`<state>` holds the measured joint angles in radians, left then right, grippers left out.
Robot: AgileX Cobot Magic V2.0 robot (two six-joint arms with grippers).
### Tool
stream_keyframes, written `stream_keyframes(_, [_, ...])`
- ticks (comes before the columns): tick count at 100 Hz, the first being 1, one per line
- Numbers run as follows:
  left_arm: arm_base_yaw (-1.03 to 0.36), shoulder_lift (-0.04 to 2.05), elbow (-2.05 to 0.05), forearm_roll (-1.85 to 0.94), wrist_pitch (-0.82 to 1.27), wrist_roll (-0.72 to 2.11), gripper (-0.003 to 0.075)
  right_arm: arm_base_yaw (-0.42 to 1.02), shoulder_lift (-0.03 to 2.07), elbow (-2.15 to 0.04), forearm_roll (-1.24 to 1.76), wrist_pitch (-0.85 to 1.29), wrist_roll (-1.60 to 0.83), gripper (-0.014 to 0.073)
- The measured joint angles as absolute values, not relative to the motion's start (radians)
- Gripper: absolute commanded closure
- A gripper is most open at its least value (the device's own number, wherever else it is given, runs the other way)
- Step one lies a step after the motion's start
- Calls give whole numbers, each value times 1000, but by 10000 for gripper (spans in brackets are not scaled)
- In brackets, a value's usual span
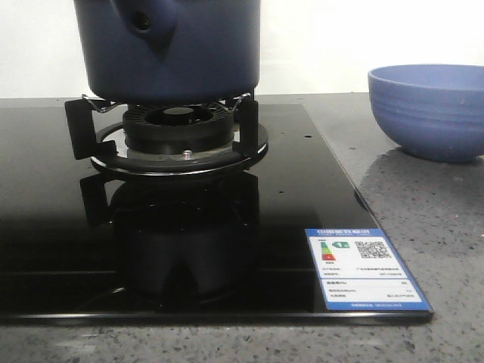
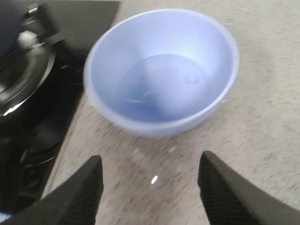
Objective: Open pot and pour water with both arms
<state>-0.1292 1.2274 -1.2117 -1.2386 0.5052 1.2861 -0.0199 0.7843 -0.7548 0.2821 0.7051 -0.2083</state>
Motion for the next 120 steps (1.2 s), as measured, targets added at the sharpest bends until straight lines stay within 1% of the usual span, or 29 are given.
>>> stream_keyframes(21, [-3,1191,-1212,-1233,552,1286,333,-111,1070,-979,243,803,-182,197])
stream_keyframes(33, [36,1186,-1213,-1233,557,1286,333,-132,1229,-1115,176,874,-178,197])
stream_keyframes(52, [51,1186,-1213,-1230,557,1286,333,-137,1449,-1283,157,968,-178,197])
stream_keyframes(74, [53,1186,-1213,-1198,553,1286,333,-137,1596,-1354,152,993,-178,199])
stream_keyframes(79, [53,1186,-1213,-1198,553,1286,333,-137,1617,-1357,152,1001,-178,232])
stream_keyframes(84, [53,1186,-1213,-1196,553,1286,333,-137,1634,-1358,152,1005,-173,305])
stream_keyframes(96, [53,1186,-1213,-1196,551,1286,333,-137,1653,-1361,164,1015,-173,566])
stream_keyframes(102, [53,1186,-1213,-1196,549,1286,333,-137,1653,-1362,169,1017,-173,662])
stream_keyframes(120, [53,1186,-1213,-1196,549,1286,333,-137,1653,-1369,183,1028,-173,655])
